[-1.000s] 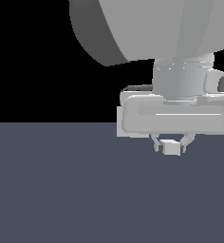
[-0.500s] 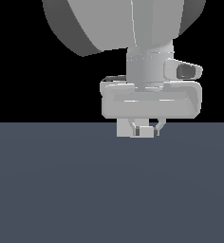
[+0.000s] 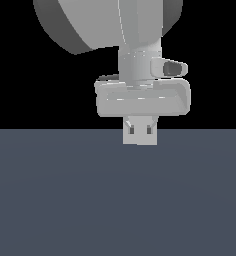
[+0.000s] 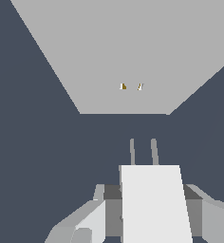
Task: Plug the charger into the wall socket.
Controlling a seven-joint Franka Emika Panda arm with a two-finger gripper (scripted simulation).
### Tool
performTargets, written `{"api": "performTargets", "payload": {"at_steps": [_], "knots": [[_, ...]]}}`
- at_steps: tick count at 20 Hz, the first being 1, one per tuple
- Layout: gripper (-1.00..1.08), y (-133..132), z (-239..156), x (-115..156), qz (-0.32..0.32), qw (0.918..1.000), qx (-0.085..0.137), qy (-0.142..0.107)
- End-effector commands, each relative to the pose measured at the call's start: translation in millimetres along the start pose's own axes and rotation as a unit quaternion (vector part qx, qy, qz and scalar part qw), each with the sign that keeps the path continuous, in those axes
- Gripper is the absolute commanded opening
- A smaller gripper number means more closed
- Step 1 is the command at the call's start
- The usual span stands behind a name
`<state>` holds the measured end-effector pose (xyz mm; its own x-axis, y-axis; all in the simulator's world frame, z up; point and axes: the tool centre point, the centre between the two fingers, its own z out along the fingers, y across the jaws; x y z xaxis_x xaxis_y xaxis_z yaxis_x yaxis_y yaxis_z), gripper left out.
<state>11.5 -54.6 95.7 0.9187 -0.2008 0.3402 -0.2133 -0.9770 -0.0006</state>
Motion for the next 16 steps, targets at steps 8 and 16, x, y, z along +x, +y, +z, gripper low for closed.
{"api": "performTargets", "payload": {"at_steps": [8,16], "knots": [[-1.0,-6.2,-2.7,5.3,0.004,1.0,-0.002,-0.001],[-1.0,-6.3,0.4,13.7,0.004,1.0,-0.002,-0.001]]}}
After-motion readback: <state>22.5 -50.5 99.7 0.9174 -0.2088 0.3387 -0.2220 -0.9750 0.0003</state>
